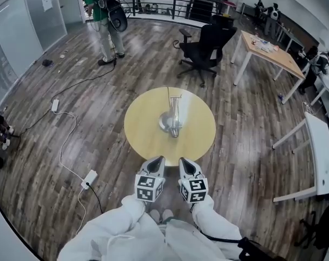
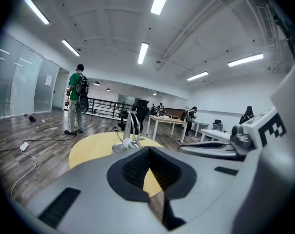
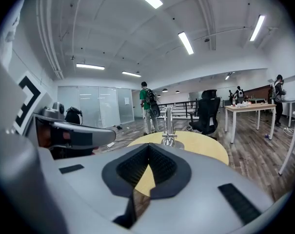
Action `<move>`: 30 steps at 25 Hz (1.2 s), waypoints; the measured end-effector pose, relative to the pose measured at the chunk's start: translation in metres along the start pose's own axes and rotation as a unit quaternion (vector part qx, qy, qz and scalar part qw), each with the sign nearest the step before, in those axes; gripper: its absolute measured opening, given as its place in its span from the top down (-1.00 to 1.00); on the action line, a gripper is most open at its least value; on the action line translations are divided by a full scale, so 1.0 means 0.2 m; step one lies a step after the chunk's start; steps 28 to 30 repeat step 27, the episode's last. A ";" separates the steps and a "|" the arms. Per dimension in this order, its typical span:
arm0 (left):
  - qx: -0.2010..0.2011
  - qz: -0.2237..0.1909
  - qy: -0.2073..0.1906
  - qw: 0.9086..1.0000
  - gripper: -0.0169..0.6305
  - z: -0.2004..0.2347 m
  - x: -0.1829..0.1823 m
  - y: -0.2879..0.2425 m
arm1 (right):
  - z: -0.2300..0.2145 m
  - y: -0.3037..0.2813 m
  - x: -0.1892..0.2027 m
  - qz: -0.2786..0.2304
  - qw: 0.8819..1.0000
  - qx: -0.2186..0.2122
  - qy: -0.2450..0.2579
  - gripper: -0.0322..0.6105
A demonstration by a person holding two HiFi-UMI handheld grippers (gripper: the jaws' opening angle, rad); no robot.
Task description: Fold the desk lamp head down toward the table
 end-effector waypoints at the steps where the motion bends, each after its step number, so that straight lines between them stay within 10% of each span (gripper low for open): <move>1: 0.000 -0.001 0.000 1.000 0.94 -0.01 0.00 0.00 | -0.01 0.01 0.00 -0.001 1.000 0.000 0.005 0.86; 30: -0.001 0.025 -0.012 1.000 0.94 -0.11 0.10 0.06 | -0.02 0.08 0.01 -0.004 1.000 -0.005 0.014 0.86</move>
Point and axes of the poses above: the fingertips, and each gripper's own axes: y backward along the fingers, z to its left, x out of its underside, the point moved 9 cm from there along y, backward along the fingers, and after that the axes turned 1 degree about z, right-handed, at the moved point
